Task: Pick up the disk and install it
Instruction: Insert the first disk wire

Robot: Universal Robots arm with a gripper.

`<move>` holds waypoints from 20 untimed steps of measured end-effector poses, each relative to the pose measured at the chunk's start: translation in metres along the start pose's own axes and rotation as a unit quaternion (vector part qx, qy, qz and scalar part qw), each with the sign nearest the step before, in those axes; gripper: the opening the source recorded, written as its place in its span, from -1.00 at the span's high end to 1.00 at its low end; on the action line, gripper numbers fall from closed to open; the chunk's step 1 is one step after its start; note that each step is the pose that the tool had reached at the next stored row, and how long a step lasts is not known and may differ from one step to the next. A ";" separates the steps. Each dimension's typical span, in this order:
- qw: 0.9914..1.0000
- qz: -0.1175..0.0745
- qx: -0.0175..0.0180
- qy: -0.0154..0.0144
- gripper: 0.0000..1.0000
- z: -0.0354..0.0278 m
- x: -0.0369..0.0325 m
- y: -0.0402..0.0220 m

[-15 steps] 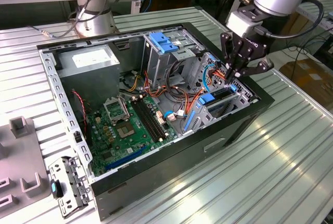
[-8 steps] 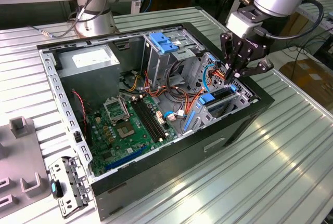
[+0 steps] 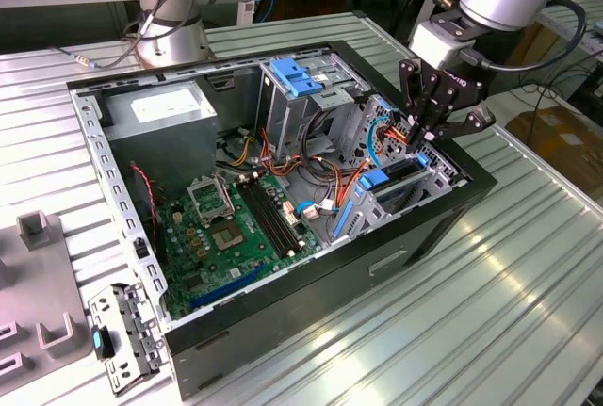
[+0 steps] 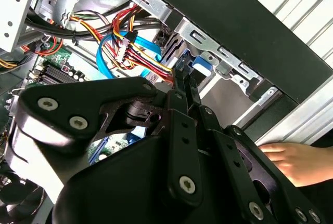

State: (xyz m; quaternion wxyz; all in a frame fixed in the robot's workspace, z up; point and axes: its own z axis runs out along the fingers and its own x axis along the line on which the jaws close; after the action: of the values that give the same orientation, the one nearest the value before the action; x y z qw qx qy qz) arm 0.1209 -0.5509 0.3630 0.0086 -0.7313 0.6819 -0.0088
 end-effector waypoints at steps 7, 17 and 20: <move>1.000 0.016 0.000 0.000 0.67 0.0034 -0.0001 0.0029; 1.000 0.011 0.003 0.000 0.67 0.0064 0.0036 0.0109; 1.000 0.011 0.003 0.000 0.67 0.0080 0.0036 0.0109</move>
State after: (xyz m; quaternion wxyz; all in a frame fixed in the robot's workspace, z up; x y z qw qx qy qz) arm 0.1105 -0.5552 0.3548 0.0111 -0.7240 0.6897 -0.0105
